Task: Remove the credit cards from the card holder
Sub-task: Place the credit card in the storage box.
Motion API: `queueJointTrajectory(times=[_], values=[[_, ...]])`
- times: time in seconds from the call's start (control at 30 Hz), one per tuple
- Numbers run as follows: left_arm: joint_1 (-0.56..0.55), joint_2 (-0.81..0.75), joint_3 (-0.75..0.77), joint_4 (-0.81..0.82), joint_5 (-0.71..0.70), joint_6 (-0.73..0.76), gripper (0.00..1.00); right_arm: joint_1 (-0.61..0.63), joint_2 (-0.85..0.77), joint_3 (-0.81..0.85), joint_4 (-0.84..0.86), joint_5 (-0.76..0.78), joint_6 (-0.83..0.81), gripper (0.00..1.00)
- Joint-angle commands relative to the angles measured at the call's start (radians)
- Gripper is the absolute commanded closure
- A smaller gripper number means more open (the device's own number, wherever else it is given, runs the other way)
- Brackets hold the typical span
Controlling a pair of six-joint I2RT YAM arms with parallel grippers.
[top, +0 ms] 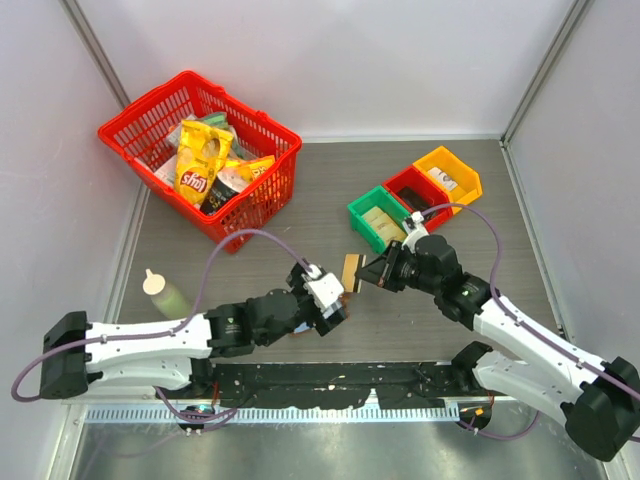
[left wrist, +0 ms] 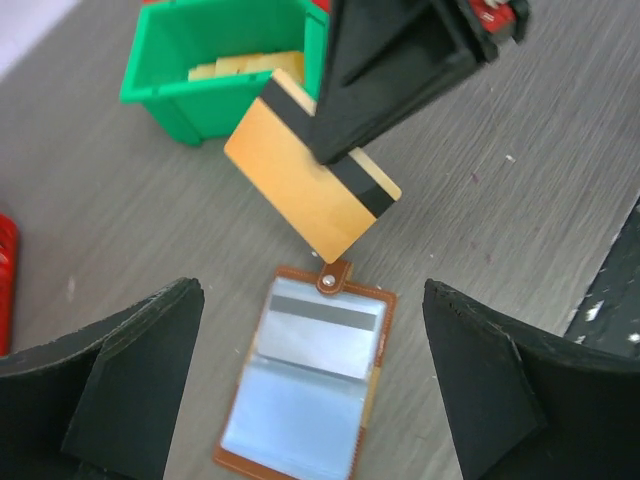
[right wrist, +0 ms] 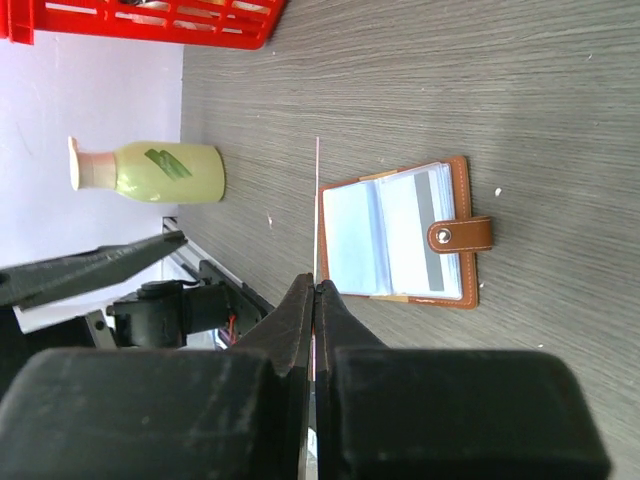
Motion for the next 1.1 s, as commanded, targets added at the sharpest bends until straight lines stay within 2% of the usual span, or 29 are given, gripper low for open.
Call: queueJointTrajectory(times=[0.0,0.13,0.27,0.4,0.47,0.5,0.6,0.63,0.7,0.73,0.8,0.93,1.0,1.03,1.07], values=[[-0.07,0.065,-0.04,0.291,-0.089,0.346,0.06,-0.005,-0.04,0.05,-0.026,0.026,0.068,0.99],[-0.12,0.171,-0.038,0.426,-0.166,0.462,0.11,-0.004,-0.062,0.053,-0.023,0.026,0.088,0.99],[-0.152,0.285,-0.034,0.593,-0.245,0.568,0.23,0.002,-0.071,0.055,-0.02,0.029,0.103,0.99],[-0.167,0.371,-0.006,0.661,-0.276,0.631,0.35,0.002,-0.086,0.049,-0.015,0.04,0.118,0.99],[-0.175,0.403,-0.002,0.694,-0.29,0.648,0.46,0.004,-0.097,0.046,-0.013,0.049,0.125,0.99],[-0.179,0.412,0.0,0.713,-0.298,0.651,0.55,0.004,-0.102,0.044,-0.012,0.05,0.129,0.99],[-0.184,0.434,0.006,0.727,-0.316,0.648,0.73,0.004,-0.112,0.037,-0.007,0.069,0.135,0.99],[-0.186,0.435,0.008,0.73,-0.321,0.647,0.76,0.004,-0.114,0.033,0.0,0.07,0.141,0.99],[-0.189,0.437,0.006,0.736,-0.333,0.642,0.95,0.004,-0.114,0.024,0.02,0.072,0.151,0.98],[-0.192,0.437,0.006,0.739,-0.337,0.636,1.0,0.004,-0.114,0.02,0.028,0.072,0.154,0.97],[-0.19,0.434,0.008,0.738,-0.351,0.615,1.0,0.004,-0.123,0.006,0.078,0.079,0.164,0.91],[-0.187,0.417,-0.003,0.736,-0.39,0.526,1.0,0.004,-0.192,-0.046,0.202,0.151,0.163,0.69],[-0.18,0.396,-0.009,0.715,-0.4,0.448,1.0,0.004,-0.239,-0.075,0.256,0.202,0.137,0.46],[-0.172,0.383,-0.015,0.696,-0.399,0.391,1.0,0.004,-0.25,-0.083,0.281,0.219,0.122,0.42],[-0.163,0.363,-0.018,0.676,-0.393,0.328,1.0,0.004,-0.272,-0.1,0.319,0.225,0.09,0.33]])
